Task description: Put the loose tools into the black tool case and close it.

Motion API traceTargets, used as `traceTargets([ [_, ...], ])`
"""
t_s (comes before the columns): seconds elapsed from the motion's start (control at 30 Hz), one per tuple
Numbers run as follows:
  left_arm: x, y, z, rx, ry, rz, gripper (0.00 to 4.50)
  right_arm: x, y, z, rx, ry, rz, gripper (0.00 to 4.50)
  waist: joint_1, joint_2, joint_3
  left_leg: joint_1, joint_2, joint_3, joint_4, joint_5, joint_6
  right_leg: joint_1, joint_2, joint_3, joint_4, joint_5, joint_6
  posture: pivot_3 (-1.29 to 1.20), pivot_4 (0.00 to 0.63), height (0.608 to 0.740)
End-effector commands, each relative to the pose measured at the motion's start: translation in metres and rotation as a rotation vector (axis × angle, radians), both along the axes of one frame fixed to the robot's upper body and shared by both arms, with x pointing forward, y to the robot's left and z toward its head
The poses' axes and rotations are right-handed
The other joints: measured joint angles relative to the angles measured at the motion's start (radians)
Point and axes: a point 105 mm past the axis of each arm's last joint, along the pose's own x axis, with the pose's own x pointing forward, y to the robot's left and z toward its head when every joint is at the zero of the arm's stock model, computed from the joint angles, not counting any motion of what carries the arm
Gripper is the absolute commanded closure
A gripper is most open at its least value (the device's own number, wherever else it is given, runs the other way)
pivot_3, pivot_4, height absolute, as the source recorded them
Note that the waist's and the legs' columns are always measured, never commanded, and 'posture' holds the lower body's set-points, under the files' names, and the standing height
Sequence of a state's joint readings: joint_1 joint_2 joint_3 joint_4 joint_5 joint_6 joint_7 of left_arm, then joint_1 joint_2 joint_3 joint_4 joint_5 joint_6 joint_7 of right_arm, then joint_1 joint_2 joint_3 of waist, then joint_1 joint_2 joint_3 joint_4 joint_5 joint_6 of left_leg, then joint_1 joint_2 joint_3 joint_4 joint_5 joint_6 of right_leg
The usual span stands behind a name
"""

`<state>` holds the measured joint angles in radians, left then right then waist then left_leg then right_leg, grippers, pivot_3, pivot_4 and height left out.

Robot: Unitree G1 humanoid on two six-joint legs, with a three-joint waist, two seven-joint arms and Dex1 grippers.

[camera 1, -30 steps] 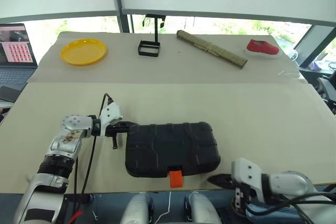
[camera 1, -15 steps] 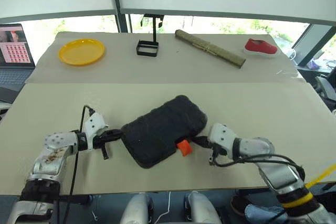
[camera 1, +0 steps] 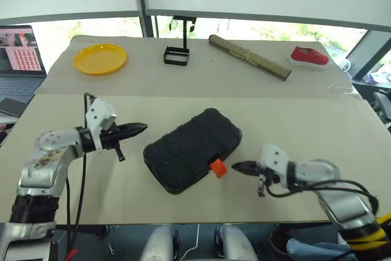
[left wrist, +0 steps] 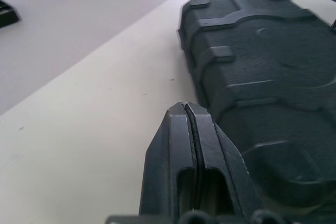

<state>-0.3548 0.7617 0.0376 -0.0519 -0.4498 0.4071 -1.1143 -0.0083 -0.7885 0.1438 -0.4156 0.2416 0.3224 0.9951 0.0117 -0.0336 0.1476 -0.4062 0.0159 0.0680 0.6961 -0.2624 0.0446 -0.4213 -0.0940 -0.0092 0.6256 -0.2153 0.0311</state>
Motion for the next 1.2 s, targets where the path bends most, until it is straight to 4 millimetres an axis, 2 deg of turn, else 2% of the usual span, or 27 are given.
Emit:
traceTargets([
  [0.03,0.000,-0.028,0.008,0.003,-0.040,-0.102,4.44,-0.011,0.011,0.015,0.032,0.001,0.028,4.50,0.000,0.000,0.000,0.000,0.000,0.000,0.001,0.000,0.000,0.000,0.000,0.000,0.000,0.000,0.000,0.00,0.150,0.740],
  [0.13,0.003,-0.050,0.005,-0.017,-0.047,-0.164,4.44,-0.012,0.021,0.021,0.058,-0.002,0.030,4.50,0.000,0.000,0.000,0.000,0.000,0.000,0.001,0.000,0.000,0.000,0.001,0.000,0.001,0.000,0.000,0.00,0.150,0.740],
  [0.27,0.003,-0.059,-0.007,0.017,-0.035,-0.201,4.44,-0.009,0.025,0.019,0.041,-0.009,0.033,4.50,-0.005,0.000,0.000,0.000,0.000,0.000,0.001,0.000,0.000,-0.001,0.002,0.002,0.001,0.000,0.000,0.00,0.150,0.740],
  [0.5,0.004,-0.063,-0.014,0.040,-0.037,-0.225,4.44,0.000,0.030,0.015,0.013,-0.034,0.049,4.50,-0.001,0.000,0.000,0.000,0.000,0.000,0.001,0.000,0.000,0.000,0.002,0.001,0.001,0.000,0.000,0.00,0.150,0.740],
  [0.83,0.003,-0.061,-0.023,0.061,-0.026,-0.214,4.44,0.007,0.041,0.024,0.044,-0.064,0.070,4.50,-0.002,0.000,0.000,0.000,0.000,0.000,0.001,0.000,0.000,0.000,0.002,0.001,0.001,0.000,0.000,0.00,0.150,0.740],
  [1.2,0.005,-0.064,-0.028,0.061,-0.023,-0.210,4.44,0.014,0.053,0.026,0.033,-0.051,0.104,4.50,-0.011,0.000,0.000,0.002,0.000,0.000,0.001,0.000,0.000,0.000,0.002,0.002,0.002,0.000,-0.001,0.00,0.150,0.740],
])
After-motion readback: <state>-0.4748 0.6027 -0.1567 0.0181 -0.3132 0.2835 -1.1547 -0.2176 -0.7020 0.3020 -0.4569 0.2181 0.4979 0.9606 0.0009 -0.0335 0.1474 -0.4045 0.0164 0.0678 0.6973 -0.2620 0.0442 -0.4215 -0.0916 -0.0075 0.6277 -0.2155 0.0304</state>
